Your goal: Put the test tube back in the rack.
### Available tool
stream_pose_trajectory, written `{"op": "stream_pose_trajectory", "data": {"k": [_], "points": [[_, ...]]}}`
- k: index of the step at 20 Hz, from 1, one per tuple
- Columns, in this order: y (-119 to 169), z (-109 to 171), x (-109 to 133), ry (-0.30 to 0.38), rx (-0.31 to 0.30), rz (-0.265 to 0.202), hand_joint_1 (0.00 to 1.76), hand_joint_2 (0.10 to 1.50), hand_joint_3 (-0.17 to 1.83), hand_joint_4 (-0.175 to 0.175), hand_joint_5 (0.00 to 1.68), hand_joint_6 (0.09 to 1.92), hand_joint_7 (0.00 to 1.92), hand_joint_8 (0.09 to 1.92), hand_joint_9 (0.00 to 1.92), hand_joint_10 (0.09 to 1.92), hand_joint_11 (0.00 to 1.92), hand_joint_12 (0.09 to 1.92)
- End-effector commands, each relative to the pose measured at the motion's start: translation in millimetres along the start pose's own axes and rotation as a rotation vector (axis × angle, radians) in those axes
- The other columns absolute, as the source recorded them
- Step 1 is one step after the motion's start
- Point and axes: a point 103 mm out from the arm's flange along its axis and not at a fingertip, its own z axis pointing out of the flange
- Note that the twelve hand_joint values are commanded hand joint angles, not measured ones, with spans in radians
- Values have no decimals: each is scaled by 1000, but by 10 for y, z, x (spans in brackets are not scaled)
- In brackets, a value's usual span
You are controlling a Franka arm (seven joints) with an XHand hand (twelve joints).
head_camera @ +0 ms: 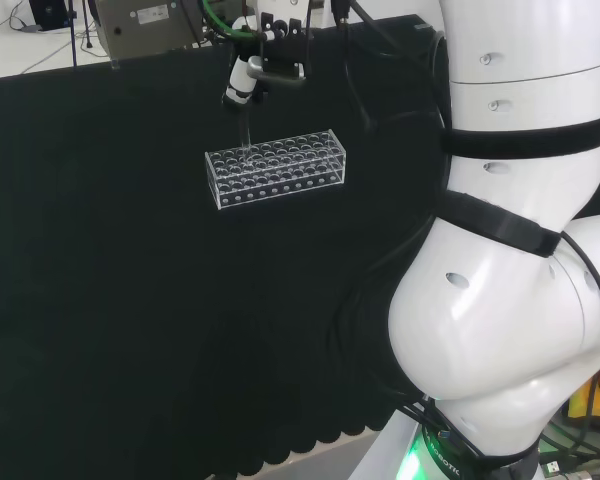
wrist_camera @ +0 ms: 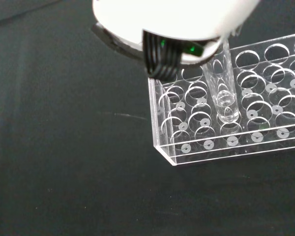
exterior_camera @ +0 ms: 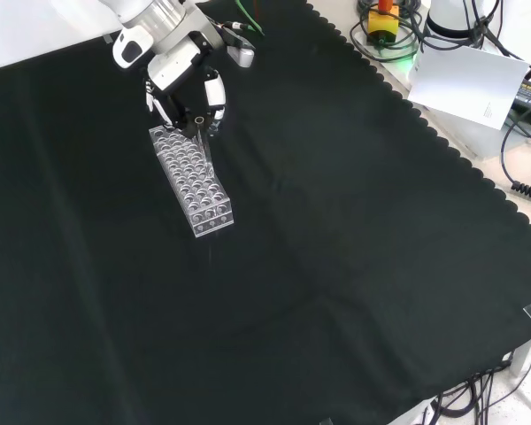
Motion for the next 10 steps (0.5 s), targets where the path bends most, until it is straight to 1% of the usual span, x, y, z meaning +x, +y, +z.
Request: {"op": "stream_pose_trajectory", "data": {"k": [1, 6, 10], "points": [[48, -1, -19, 6, 4, 5, 1439, 587, 671, -175, 1361, 347, 1454, 634, 1521, 87, 804, 1253], [94, 25, -36, 17, 13, 13, 1439, 587, 671, -175, 1361, 345, 1454, 634, 1522, 87, 804, 1253], [108, 50, -63, 17, 10, 10, 1439, 587, 671, -175, 1362, 344, 1454, 634, 1522, 87, 804, 1253]]}}
